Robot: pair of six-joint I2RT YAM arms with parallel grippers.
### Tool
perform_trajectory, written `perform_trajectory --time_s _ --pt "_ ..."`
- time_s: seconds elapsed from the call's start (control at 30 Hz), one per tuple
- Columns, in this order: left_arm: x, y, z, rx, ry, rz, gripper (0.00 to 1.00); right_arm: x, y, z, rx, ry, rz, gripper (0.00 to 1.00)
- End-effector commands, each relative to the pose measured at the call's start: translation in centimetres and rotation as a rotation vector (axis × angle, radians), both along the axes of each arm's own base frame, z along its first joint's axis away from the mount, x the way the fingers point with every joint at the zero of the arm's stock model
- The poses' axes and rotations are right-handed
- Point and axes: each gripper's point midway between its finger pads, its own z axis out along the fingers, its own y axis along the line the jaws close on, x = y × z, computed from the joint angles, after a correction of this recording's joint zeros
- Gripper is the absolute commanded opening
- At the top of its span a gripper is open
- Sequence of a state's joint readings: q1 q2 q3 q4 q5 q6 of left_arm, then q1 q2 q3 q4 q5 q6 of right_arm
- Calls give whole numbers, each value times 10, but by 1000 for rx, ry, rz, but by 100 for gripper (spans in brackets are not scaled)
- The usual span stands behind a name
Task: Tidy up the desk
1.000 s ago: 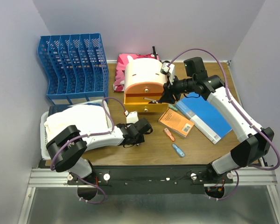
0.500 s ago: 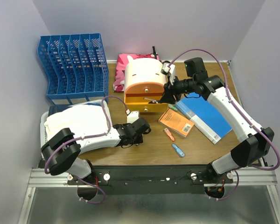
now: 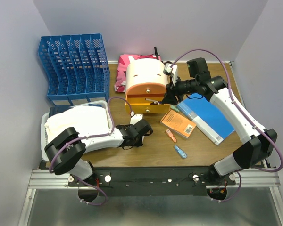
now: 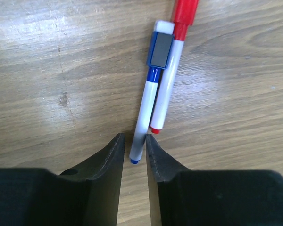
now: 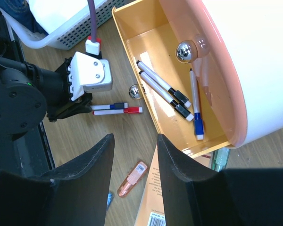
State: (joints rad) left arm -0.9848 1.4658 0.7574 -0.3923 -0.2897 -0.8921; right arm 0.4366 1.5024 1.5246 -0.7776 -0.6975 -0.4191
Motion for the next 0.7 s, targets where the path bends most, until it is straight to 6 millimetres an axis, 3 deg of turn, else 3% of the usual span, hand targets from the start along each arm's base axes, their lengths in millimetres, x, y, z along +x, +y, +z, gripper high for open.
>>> perform_trajectory --time_s 0.0,0.17,0.4,0.5,0.67 --pt "-4 5 -13 48 36 -25 32 -1 0 8 27 -10 5 50" --pt "-4 5 -21 92 52 -54 29 -1 -1 7 27 -7 3 50" --pt "-3 13 -17 140 37 -88 5 1 -3 8 28 -8 -2 50" --pt "-1 13 -6 127 11 -105 1 1 -3 6 24 -5 -4 50" --pt "1 2 38 15 -99 -228 0 -10 -3 2 25 15 51 50"
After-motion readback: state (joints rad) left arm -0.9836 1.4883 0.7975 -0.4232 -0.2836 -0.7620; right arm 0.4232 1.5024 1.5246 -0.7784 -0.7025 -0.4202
